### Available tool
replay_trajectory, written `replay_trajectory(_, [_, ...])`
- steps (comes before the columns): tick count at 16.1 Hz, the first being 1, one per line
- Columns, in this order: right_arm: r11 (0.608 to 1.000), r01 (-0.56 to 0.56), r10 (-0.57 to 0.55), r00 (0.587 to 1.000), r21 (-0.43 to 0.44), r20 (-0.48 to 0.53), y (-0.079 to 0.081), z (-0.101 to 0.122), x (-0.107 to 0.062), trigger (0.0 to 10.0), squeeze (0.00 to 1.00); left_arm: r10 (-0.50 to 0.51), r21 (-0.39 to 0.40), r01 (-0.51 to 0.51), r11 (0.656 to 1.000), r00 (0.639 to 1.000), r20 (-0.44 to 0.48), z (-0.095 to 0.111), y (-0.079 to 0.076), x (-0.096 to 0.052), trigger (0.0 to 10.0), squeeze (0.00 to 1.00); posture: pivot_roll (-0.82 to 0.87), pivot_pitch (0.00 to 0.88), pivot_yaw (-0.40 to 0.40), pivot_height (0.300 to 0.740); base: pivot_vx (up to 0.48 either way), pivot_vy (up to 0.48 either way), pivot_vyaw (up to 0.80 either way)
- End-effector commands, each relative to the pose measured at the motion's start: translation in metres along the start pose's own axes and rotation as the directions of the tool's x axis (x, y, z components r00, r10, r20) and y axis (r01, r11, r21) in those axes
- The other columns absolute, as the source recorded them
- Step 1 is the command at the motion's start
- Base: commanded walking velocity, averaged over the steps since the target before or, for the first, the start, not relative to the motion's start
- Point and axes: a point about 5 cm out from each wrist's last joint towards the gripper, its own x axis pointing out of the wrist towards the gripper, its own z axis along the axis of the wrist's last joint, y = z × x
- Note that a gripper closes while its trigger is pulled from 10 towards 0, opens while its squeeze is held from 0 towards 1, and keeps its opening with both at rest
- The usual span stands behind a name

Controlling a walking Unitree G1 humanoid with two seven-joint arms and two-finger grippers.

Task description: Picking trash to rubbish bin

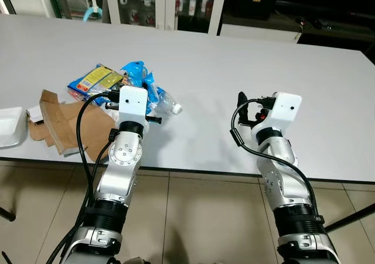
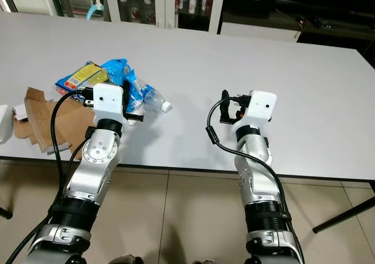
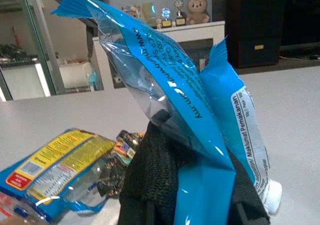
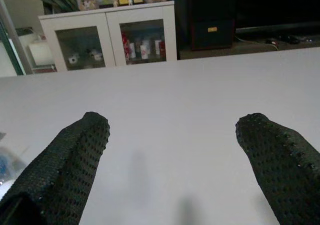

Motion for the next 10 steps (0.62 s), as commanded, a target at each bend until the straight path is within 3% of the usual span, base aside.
replay_trajectory(1, [1.0, 0.015, -0.015, 1.0, 0.004, 0.01, -0.0057, 0.0025, 0.0001, 10.0, 0.0, -0.011, 0.0, 0.011, 1.0, 1.0, 0.017, 0.0046, -0.0041, 0.0022, 10.0, 0.0, -0.07, 0.057, -0.092, 0.74, -0.251, 0.0, 0.0])
replay_trajectory(10, [1.0, 0.02, -0.02, 1.0, 0.005, 0.001, -0.0068, 0.0014, 0.0002, 10.0, 0.0, -0.015, 0.002, 0.015, 1.0, 1.0, 0.01, 0.0032, -0.005, 0.0016, 10.0, 0.0, -0.07, 0.06, -0.091, 0.74, -0.293, 0.0, 0.0])
